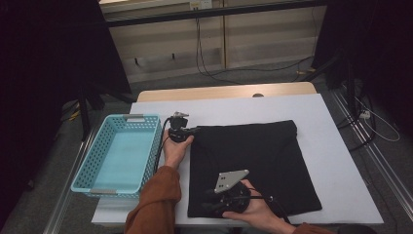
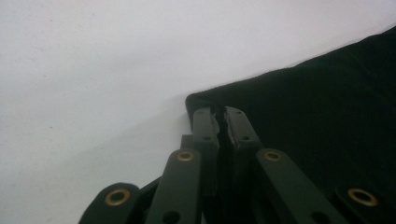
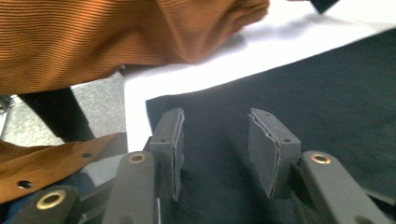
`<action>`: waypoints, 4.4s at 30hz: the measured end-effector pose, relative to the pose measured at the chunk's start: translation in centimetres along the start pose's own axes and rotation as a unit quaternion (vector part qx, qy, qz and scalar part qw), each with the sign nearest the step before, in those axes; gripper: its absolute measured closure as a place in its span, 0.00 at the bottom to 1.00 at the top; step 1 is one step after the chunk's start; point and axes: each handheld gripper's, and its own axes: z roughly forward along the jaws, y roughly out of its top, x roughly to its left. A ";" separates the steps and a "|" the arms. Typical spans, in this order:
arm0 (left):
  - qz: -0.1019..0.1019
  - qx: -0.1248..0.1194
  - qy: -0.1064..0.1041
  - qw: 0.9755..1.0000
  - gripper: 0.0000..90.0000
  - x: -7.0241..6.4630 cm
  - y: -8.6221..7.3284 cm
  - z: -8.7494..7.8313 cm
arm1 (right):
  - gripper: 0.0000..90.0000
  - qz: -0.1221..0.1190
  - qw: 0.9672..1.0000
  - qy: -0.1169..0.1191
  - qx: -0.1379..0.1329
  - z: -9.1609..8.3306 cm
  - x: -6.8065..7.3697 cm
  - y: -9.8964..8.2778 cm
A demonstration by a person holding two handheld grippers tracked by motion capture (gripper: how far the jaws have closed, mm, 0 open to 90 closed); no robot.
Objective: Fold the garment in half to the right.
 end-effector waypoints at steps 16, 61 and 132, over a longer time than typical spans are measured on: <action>0.002 -0.002 0.000 1.000 0.94 0.0 0.3 -0.6 | 0.58 -0.036 0.998 0.013 0.046 4.3 2.3 1.2; -0.004 -0.014 -0.009 1.000 0.94 -1.6 1.6 0.0 | 0.98 0.032 0.999 -0.009 -0.019 -0.9 0.2 1.6; -0.019 -0.048 -0.023 0.998 0.94 -1.3 2.1 -0.7 | 0.94 0.052 0.997 -0.053 0.016 -1.7 1.7 -1.7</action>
